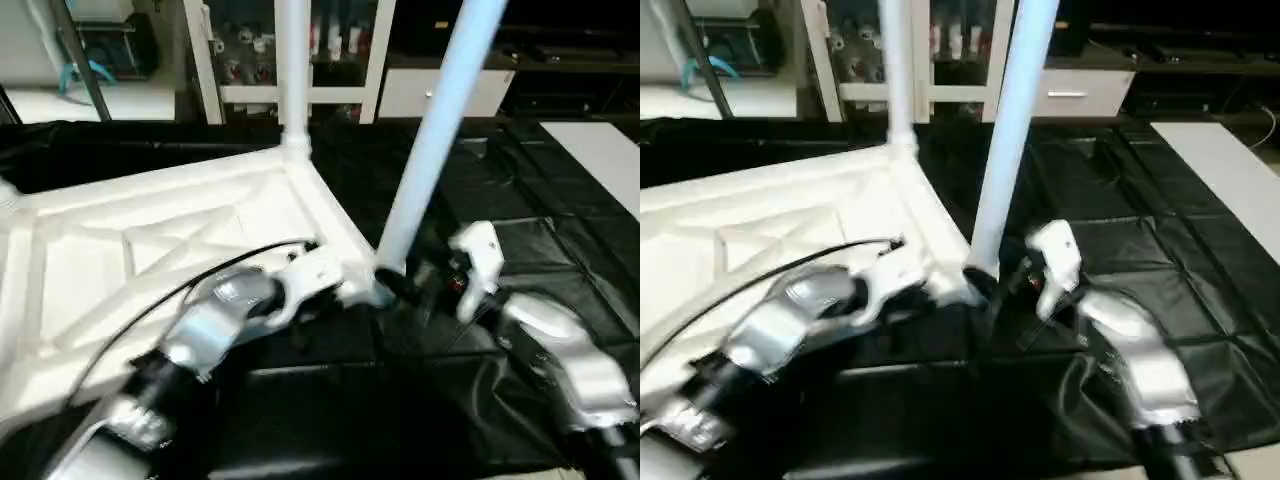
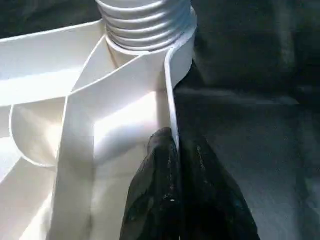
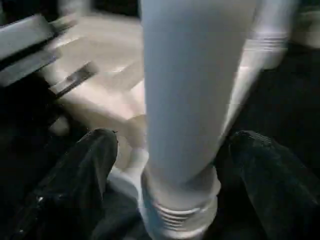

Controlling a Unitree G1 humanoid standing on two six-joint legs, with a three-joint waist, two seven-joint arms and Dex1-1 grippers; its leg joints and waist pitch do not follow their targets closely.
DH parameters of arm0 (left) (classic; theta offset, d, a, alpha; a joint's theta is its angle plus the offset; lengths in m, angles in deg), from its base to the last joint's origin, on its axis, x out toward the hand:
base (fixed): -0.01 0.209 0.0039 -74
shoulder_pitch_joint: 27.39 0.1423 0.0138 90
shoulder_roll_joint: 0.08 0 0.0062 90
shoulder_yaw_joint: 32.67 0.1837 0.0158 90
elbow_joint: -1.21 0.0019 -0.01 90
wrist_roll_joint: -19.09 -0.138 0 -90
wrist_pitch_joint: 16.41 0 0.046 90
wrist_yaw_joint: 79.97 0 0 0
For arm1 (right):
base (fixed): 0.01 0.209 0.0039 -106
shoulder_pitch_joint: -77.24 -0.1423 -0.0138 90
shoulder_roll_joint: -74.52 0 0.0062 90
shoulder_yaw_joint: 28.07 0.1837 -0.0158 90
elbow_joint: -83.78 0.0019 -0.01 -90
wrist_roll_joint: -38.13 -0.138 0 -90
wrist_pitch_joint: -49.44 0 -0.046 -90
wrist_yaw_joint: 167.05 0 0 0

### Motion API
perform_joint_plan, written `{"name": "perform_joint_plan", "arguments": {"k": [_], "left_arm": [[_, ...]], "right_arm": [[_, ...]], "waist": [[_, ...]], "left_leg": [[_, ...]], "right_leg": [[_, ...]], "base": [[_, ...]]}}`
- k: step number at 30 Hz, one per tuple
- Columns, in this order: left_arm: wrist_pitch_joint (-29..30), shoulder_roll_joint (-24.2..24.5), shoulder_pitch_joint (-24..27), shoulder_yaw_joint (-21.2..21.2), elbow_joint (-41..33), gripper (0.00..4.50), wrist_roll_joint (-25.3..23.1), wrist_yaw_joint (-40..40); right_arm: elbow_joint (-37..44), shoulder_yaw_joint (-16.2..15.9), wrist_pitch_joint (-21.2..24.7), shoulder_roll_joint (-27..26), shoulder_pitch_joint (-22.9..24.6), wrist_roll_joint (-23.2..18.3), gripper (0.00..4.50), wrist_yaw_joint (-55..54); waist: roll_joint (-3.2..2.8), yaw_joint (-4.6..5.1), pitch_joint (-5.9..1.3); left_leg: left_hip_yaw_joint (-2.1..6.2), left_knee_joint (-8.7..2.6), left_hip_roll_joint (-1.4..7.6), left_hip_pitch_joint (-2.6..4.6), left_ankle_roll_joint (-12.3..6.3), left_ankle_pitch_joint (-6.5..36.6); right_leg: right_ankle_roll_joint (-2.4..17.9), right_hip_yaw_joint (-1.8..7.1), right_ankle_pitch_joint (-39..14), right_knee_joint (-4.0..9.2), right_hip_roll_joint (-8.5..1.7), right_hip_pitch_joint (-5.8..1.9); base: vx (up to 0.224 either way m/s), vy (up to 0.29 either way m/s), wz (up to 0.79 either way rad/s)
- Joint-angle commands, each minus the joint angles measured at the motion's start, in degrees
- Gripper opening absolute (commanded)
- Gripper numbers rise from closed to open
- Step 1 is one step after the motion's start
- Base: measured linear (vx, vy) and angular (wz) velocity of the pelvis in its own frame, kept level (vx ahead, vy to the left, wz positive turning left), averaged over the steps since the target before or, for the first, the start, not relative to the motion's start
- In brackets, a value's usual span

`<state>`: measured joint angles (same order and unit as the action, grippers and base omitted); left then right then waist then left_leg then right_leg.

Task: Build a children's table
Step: Insert table leg to table base

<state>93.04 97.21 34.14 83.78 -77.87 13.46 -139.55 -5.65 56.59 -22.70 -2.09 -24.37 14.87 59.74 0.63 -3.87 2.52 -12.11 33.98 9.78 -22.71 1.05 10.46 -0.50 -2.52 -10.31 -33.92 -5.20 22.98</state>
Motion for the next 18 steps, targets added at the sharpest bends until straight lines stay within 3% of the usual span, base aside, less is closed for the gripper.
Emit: {"name": "perform_joint_plan", "arguments": {"k": [1, 5, 7, 14, 18], "left_arm": [[-1.43, 1.14, 0.87, 3.6, -1.66, 0.0, -0.09, -5.41], [-2.5, 3.4, 1.12, 4.43, -2.77, 0.0, -0.19, -8.12], [-3.0, 4.32, 1.23, 4.78, -3.26, 0.0, 0.08, -9.38], [-4.14, 4.74, 1.12, 5.27, -3.06, 0.0, -0.09, -10.35], [-4.19, 4.27, 0.94, 5.47, -2.9, 0.0, -0.15, -10.4]], "right_arm": [[2.48, 0.28, 1.51, 2.38, 0.54, -1.24, 4.0, 3.91], [3.79, -0.56, 2.11, 6.74, 1.43, -1.08, 4.0, 8.96], [4.54, -1.38, 2.74, 8.66, 1.54, -1.21, 4.0, 11.8], [3.21, -5.32, 0.88, 10.66, 0.43, 2.21, 4.0, 15.52], [-2.03, -7.04, -1.8, 7.48, -3.62, 6.25, 4.0, 13.09]], "waist": [[-0.38, 0.1, -2.99], [-0.25, -0.21, -2.73], [-0.23, -0.27, -2.68], [-0.09, -0.41, -2.92], [-0.06, -0.28, -3.13]], "left_leg": [[1.98, -4.92, 4.05, 2.42, -0.32, 15.83], [2.17, -5.08, 4.0, 2.75, 1.64, 20.52], [2.21, -5.15, 4.05, 2.84, 2.08, 21.02], [2.19, -4.96, 3.97, 2.69, 1.97, 19.42], [2.06, -4.75, 3.83, 2.56, 1.68, 16.93]], "right_leg": [[11.76, 2.2, -9.78, 3.68, -3.06, -1.74], [10.21, 2.37, -18.17, 4.46, -3.56, -1.45], [9.65, 2.46, -19.08, 4.59, -3.52, -1.32], [10.22, 2.43, -17.07, 4.31, -3.51, -1.4], [11.81, 2.31, -13.26, 3.73, -3.37, -1.56]], "base": [[0.0, 0.0, 0.0], [0.0, 0.0, 0.0], [0.0, 0.0, 0.0], [0.0, 0.0, 0.0], [0.0, 0.0, 0.0]]}}
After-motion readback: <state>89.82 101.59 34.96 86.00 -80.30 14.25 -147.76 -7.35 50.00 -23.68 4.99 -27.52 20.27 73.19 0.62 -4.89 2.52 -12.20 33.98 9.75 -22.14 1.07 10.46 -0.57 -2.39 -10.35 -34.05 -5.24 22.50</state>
